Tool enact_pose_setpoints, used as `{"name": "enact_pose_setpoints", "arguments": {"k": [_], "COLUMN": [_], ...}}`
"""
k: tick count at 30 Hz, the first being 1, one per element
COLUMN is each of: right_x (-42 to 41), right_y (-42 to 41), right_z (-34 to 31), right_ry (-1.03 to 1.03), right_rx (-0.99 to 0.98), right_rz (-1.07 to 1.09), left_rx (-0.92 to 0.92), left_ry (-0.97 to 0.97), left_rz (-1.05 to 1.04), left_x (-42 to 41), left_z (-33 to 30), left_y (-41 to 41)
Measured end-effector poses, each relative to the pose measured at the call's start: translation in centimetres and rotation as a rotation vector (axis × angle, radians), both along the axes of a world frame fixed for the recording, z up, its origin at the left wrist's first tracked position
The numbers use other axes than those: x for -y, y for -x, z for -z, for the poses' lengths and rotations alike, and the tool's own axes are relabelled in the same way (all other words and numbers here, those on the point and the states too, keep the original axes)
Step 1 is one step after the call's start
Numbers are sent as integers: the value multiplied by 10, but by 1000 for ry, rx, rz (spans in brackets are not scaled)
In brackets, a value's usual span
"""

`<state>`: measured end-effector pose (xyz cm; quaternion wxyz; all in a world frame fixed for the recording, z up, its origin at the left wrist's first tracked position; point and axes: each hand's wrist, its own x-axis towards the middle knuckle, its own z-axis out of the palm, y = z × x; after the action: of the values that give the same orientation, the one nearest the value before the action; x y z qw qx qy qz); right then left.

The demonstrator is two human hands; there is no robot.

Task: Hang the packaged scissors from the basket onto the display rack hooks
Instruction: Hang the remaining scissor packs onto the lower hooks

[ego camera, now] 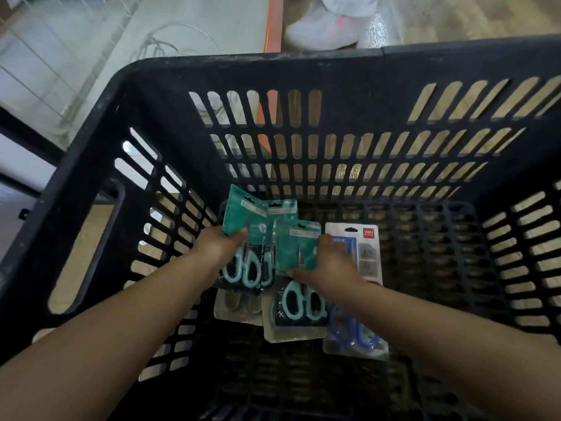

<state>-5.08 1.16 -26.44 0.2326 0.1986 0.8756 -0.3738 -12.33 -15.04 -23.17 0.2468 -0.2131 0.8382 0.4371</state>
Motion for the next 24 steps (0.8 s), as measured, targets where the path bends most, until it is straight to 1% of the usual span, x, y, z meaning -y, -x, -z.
{"name": "enact_pose_setpoints", "arguments": {"k": [3,5,8,10,15,18,19,24], "right_x": [5,12,21,21,1,-11,-14,-30], "right_y": [-3,-8,-14,-13,1,9,12,30], "right_z": [-1,-2,-1,-1,9,11,10,-16], "right_ry": [-103,-115,-124,-79,125,314,335,277], "right_rx": [-23,-61,-108,-78,126,168,171,133], "right_rz": [-106,-155,-118,-39,136,230,249,234], "left_rx": [6,11,15,10,18,43,55,100], "left_ry": [4,4,2,1,-58,-111,-119,-113], "left_rz": [11,12,6,-4,2,10,13,67], "left_x": [0,-1,-1,-1,-7,-9,-10,-16], "left_z": [-1,-1,-3,-4,-7,-8,-11,-28], "left_y": [1,1,1,-1,-5,-6,-6,-5]}}
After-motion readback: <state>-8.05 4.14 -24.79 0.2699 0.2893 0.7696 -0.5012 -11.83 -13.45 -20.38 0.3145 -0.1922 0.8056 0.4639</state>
